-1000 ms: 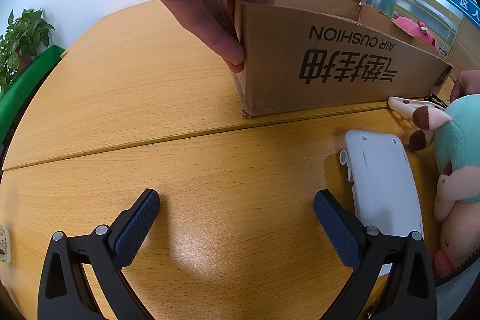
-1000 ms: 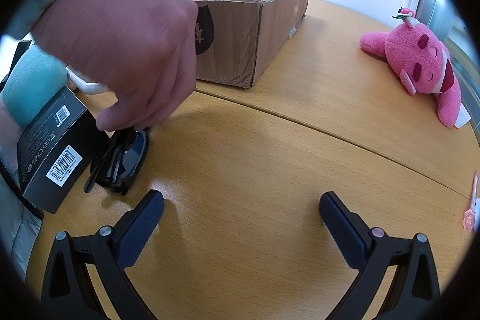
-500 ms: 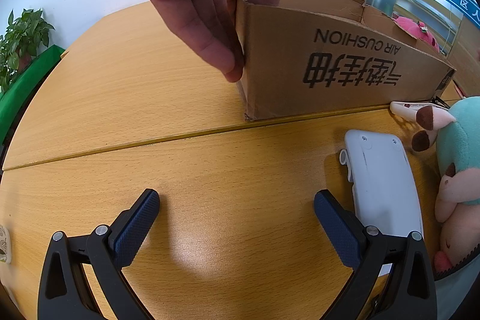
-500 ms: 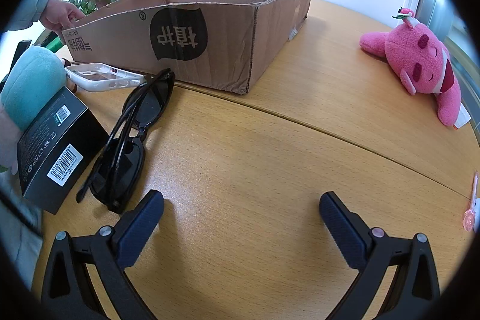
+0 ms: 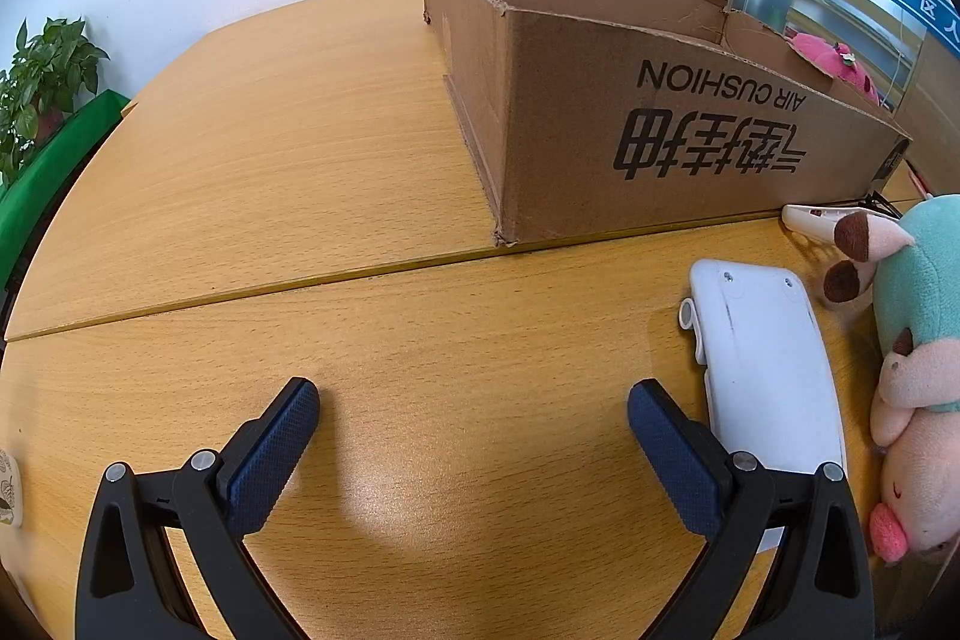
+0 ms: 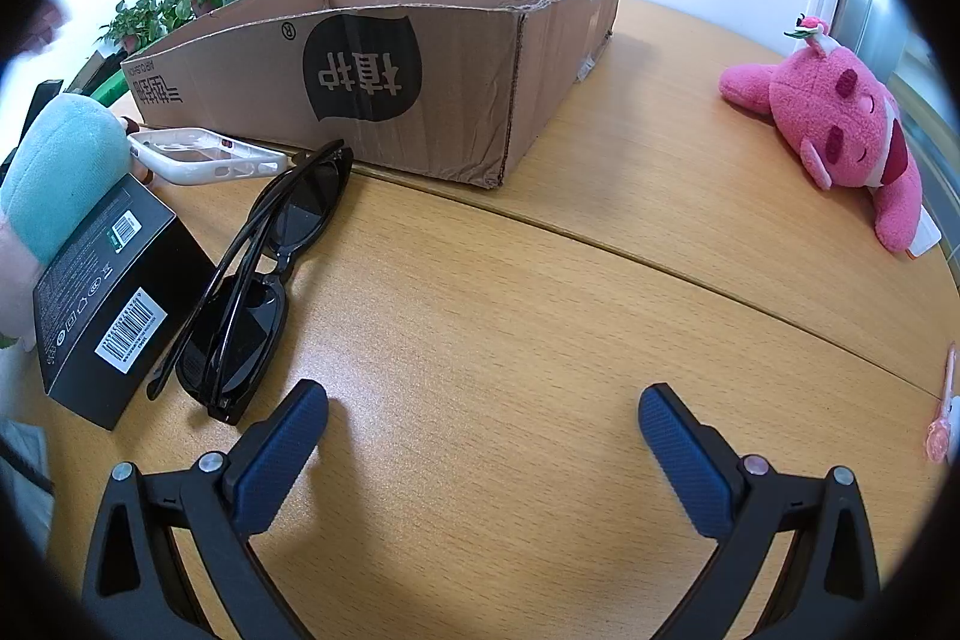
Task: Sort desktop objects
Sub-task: 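Move the left tool to the teal-and-pink plush and close its fingers on it, then lift the plush with the left tool and carry it over the cardboard box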
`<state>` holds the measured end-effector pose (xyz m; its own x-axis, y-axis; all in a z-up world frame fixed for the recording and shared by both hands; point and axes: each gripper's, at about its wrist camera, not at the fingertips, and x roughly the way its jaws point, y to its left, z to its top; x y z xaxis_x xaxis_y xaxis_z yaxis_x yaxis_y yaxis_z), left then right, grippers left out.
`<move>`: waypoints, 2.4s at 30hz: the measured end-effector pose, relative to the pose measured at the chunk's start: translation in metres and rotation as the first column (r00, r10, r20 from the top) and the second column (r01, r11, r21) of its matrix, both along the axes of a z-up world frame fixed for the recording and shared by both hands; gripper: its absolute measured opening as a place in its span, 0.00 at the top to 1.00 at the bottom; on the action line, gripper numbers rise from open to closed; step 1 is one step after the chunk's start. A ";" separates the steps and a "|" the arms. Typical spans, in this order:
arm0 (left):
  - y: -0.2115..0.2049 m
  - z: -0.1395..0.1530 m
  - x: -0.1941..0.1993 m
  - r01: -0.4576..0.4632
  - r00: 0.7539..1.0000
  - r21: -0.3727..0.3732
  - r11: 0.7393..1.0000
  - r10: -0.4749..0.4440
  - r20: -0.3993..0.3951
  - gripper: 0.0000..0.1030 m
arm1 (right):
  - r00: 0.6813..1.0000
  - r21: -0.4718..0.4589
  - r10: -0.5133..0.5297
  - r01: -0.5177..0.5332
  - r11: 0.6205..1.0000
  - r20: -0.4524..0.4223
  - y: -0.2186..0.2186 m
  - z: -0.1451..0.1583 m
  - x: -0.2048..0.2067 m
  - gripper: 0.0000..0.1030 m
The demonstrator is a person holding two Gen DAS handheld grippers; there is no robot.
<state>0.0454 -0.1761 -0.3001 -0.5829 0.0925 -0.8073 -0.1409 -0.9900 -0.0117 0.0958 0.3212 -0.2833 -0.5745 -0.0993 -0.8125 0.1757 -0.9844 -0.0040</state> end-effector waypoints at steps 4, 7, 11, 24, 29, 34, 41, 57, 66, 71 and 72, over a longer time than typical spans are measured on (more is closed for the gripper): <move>0.000 0.000 0.000 0.000 1.000 0.000 1.000 0.000 0.000 0.00 | 1.000 0.000 -0.007 0.007 1.000 0.000 0.000 0.000 -0.001 0.00; 0.000 0.000 0.000 -0.001 1.000 0.000 1.000 0.001 0.000 0.00 | 0.998 0.002 -0.062 0.062 0.998 0.024 -0.001 0.001 -0.002 0.00; 0.000 0.000 0.000 -0.001 1.000 0.000 1.000 0.001 0.000 0.00 | 0.979 0.032 -0.069 0.064 0.997 0.194 -0.011 0.005 -0.006 0.00; -0.001 0.000 -0.001 -0.003 1.000 0.001 1.000 0.003 0.000 0.00 | 0.995 0.016 0.058 -0.057 0.998 -0.081 -0.106 0.183 0.033 0.01; 0.004 0.009 -0.006 -0.012 0.994 -0.016 1.000 0.014 0.110 0.00 | 0.994 -0.094 0.034 -0.045 0.995 -0.109 -0.145 0.216 0.019 0.01; 0.022 0.052 0.019 -0.049 0.983 0.065 0.997 0.036 0.183 0.01 | 0.992 -0.119 0.035 -0.049 0.992 -0.119 -0.174 0.229 0.004 0.01; 0.060 0.123 0.064 0.024 0.993 0.246 0.969 -0.052 0.109 0.01 | 1.000 -0.229 0.021 -0.017 0.973 0.014 -0.186 0.226 -0.012 0.01; 0.151 0.058 0.063 -0.002 0.910 0.482 0.876 -0.198 0.364 0.16 | 1.000 -0.149 -0.013 0.014 0.989 0.007 -0.182 0.232 0.029 0.01; 0.167 0.064 0.071 -0.075 0.895 0.436 0.897 -0.132 0.425 0.36 | 0.997 -0.267 -0.004 0.026 0.963 0.082 -0.146 0.212 0.034 0.01; 0.174 0.070 0.088 -0.122 0.881 0.359 0.925 -0.066 0.469 0.37 | 0.986 -0.389 0.073 -0.010 0.921 0.147 -0.138 0.192 0.028 0.01; 0.174 0.071 0.093 -0.134 0.878 0.346 0.929 -0.051 0.476 0.37 | 0.983 -0.417 0.094 -0.019 0.909 0.160 -0.138 0.188 0.027 0.01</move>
<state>0.1382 -0.0020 -0.2294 -0.1534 0.4122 -0.8981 0.0141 -0.9078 -0.4191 0.1229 0.1829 -0.0956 -0.4123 -0.4746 -0.7776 0.1924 -0.8797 0.4349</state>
